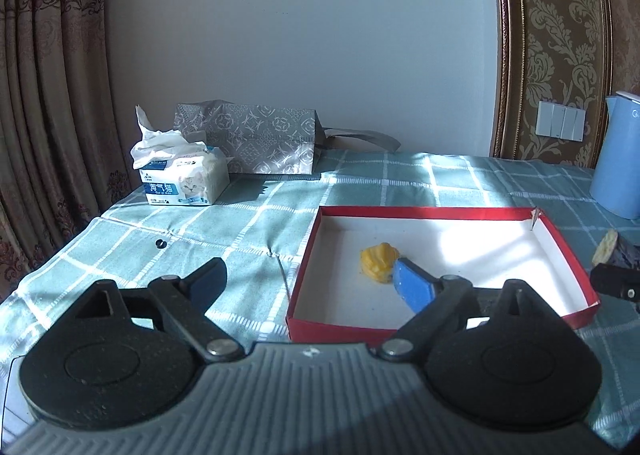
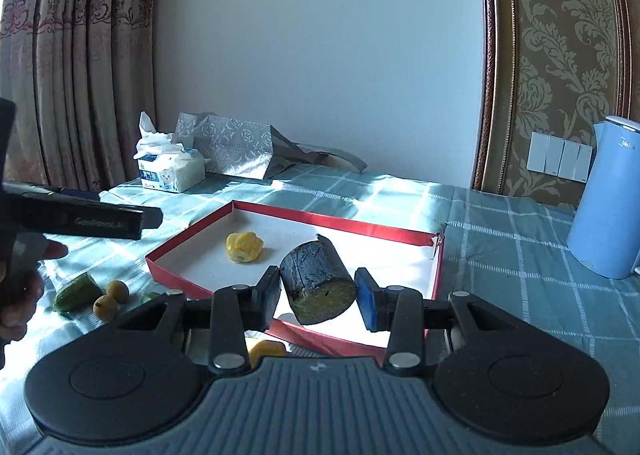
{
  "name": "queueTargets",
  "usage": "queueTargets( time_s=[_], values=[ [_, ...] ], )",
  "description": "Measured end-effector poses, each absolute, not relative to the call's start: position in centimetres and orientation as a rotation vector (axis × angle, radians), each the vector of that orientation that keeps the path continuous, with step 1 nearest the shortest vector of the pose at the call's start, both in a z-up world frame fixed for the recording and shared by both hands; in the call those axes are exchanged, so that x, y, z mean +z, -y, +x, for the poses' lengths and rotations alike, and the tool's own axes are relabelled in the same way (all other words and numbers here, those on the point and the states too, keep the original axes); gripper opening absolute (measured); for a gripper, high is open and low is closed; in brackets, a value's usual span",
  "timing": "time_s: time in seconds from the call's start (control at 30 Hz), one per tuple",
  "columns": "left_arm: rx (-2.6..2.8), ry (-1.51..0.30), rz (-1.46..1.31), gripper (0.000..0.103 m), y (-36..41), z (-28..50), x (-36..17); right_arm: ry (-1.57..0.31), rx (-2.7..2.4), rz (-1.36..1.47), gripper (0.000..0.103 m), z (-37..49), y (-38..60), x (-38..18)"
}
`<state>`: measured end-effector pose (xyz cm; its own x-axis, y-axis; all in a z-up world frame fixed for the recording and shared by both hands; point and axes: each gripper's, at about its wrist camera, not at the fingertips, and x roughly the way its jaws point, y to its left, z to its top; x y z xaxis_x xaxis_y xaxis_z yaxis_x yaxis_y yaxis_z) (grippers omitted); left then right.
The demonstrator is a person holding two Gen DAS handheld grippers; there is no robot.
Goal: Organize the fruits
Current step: 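Lower the bark slice into the tray and open the right tool while the left tool withdraws, then grasp the green cucumber chunk with the left tool while the right tool returns to the cloth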
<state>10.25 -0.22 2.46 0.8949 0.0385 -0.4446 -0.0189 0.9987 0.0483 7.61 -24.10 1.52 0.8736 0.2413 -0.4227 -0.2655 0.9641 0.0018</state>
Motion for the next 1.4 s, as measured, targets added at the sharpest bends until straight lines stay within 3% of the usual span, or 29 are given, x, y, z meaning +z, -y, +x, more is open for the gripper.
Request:
queueTargets(
  time_s=[0.87,1.03,1.3,1.4],
  values=[
    [0.048,-0.479,0.049,0.094,-2.6,3.7,1.3,-0.639,0.116,-0.049,0.041,20.6,23.6,-4.1],
    [0.054,-0.479,0.035,0.096,-3.3,3.6,1.6,-0.618,0.106,-0.049,0.051,20.1,23.7,-3.5],
    [0.059,-0.449,0.024,0.098,-6.1,3.0,3.4,-0.416,0.168,-0.018,0.053,12.9,23.7,1.2],
    [0.07,-0.43,0.071,0.099,-6.9,3.0,3.6,-0.355,0.219,-0.013,0.062,8.7,23.2,2.3]
  ],
)
